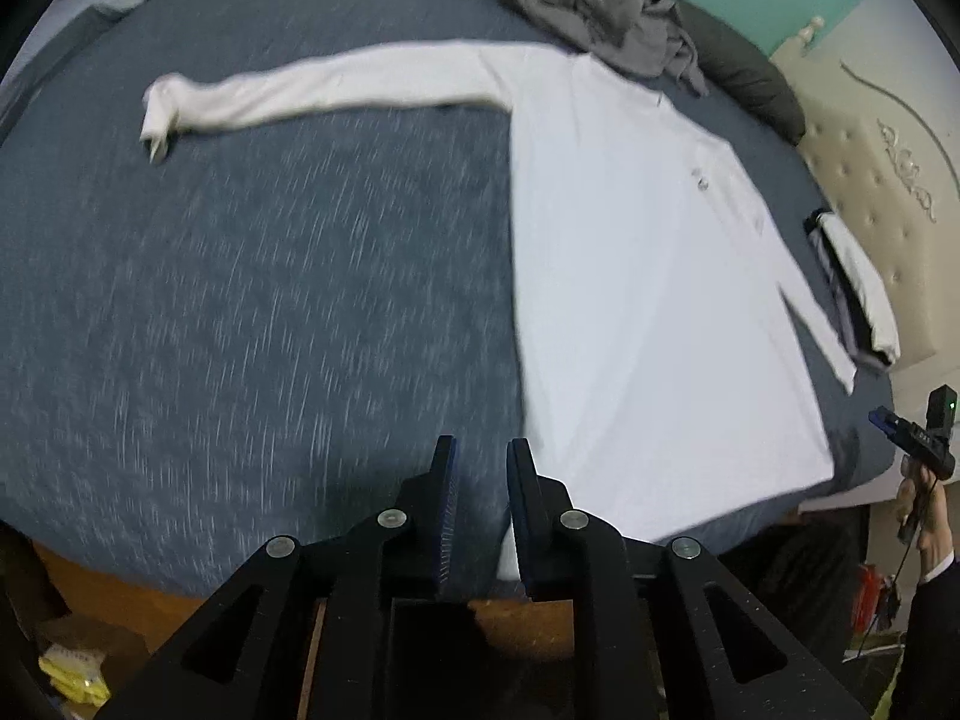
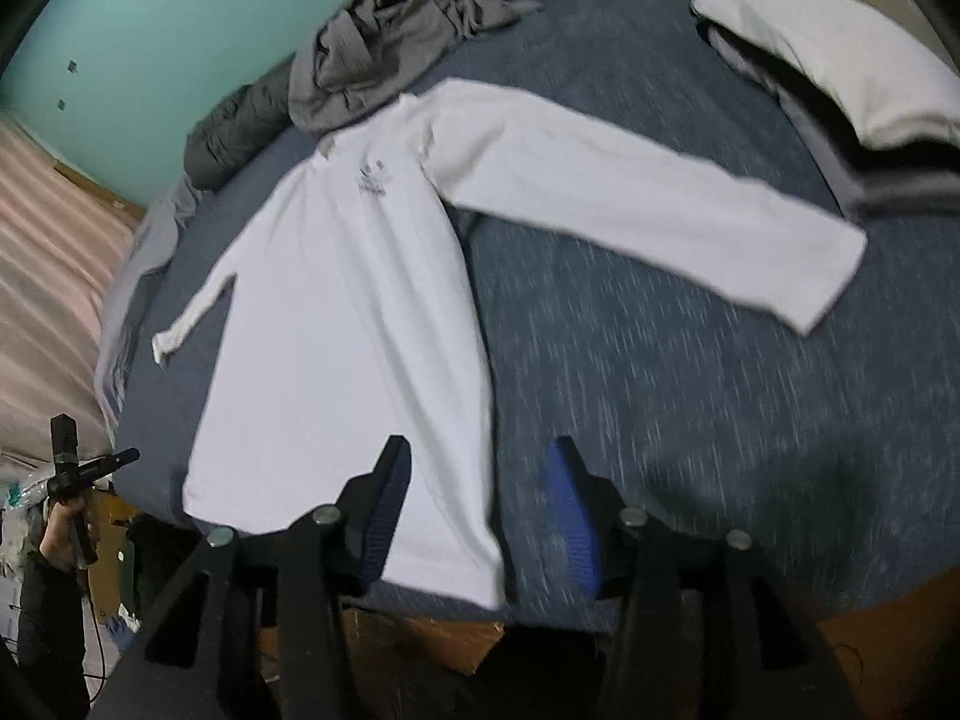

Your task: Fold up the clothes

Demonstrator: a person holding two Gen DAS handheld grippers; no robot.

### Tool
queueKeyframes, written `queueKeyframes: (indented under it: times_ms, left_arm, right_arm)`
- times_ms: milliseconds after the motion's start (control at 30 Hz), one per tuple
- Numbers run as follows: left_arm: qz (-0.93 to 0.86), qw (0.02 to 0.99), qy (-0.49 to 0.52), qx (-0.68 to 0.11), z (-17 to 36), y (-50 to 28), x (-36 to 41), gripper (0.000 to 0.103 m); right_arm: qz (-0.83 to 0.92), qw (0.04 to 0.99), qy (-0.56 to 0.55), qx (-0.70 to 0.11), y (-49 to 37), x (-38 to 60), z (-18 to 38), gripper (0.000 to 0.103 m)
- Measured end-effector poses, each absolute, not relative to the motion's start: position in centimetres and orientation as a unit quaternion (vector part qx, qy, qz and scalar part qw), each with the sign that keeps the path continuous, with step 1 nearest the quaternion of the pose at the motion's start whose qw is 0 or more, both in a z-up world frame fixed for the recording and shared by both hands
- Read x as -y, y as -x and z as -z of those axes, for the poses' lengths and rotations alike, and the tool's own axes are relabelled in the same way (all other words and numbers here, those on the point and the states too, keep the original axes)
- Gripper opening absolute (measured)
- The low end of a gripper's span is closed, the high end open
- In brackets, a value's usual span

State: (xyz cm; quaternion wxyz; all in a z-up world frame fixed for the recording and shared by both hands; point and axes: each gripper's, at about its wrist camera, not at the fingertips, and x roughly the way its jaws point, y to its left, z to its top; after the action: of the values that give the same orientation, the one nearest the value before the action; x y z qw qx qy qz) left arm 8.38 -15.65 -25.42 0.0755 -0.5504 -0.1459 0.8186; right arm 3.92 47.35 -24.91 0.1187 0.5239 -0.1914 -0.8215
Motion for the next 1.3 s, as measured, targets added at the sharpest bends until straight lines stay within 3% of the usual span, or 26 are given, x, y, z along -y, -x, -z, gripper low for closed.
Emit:
queueKeyframes:
  times_ms: [100,333,567,1067,1300]
  left_arm:
    - [-0.831,0.076,0.533,0.14,24.6,-5.6,15.7,0.032]
    - [-0.855,0.068,0.498,0.123,24.5,1.3,13.6,0.035]
    - [-0.874,0.058,0.467,0.121,26.3,8.1,11.4,0.051]
    - [-0.893,0.042,0.406,0.191,32.6,15.4,8.8,0.055]
    - [-0.897,0.021,0.403,0.178,34.6,16.8,8.3,0.056]
  right_arm:
    - [0.828,0.125,-0.512,0.193,-2.4,-47.3,23.9,0.049]
    - [0.841,0.126,-0.481,0.211,4.3,-47.0,23.7,0.051]
    - [0.851,0.114,-0.472,0.199,13.6,-46.4,25.2,0.057]
    - [0.869,0.093,-0.472,0.12,29.9,-43.9,29.8,0.061]
    - [0.871,0.074,-0.473,0.106,36.0,-43.3,31.8,0.062]
